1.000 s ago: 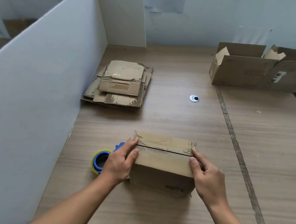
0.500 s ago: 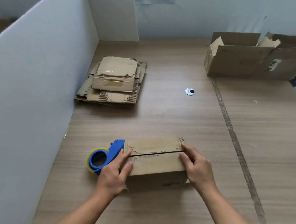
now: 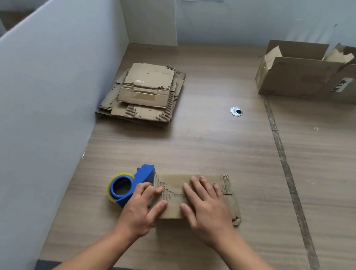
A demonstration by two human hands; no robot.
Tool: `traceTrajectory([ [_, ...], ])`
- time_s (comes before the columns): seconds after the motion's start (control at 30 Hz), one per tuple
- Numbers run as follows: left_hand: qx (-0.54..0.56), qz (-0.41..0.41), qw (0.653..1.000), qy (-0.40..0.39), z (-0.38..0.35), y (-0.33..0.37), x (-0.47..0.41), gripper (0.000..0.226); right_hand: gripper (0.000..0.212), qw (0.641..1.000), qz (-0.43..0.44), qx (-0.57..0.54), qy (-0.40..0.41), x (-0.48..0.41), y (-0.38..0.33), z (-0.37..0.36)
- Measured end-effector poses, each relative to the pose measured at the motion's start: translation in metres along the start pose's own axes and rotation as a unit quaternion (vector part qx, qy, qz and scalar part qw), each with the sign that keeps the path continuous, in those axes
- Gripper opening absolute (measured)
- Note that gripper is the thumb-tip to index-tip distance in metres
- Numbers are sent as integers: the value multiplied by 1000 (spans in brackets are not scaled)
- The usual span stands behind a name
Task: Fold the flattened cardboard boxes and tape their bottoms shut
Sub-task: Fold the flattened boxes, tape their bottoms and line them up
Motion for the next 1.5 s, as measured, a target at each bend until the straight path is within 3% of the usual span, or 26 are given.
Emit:
traceTrajectory([
  [0.13,43,-2,999,-3,6,0,-4,30,52,1000,6,26,-14,2,3,-12],
  [0.23,36,-2,999,2,16,-10,-7,44,51,999,3,31,-17,-2,7,-14],
  [0.37,-111,39,992,33,37,-43,-20,61,49,1000,7,28,-7,-1,5,-13],
  [0.53,-259,130,945,-152,25,-74,-30,80,49,1000,-2,19,1,2,6,-13],
  [0.6,-257,143,940,-173,13,-77,-34,79,49,1000,-8,10,2,2,7,-13],
  [0.8,-252,168,946,-116,13,-73,-47,74,50,1000,-18,-18,-19,1,7,-13],
  [0.93,-170,182,968,-39,54,-41,-64,67,54,997,-32,-63,-37,-3,9,-12],
  [1.07,-123,75,990,-9,90,14,-61,59,61,992,-44,-113,-44,-6,9,-10],
  [1.17,-148,-39,987,-42,93,57,-47,57,58,981,-63,-183,-34,-7,10,1],
  [1.23,-211,-138,965,-74,81,72,-38,57,50,958,-85,-269,-49,-8,14,10],
  [1.3,-274,-223,931,-96,65,79,-30,56,55,932,-110,-339,-59,-7,22,18],
  [1.5,-307,-333,883,-118,34,82,-21,54,59,905,-93,-406,-87,-7,36,27],
])
Point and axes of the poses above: each hand's wrist, its own x-axis away from the middle knuckle, its own z-axis out of the back of the hand, y = z × x, the point moved 4 cm from there along -x, towards the middle knuckle, and after that the axes turned 9 degrees about -z, right-handed, at the moved point
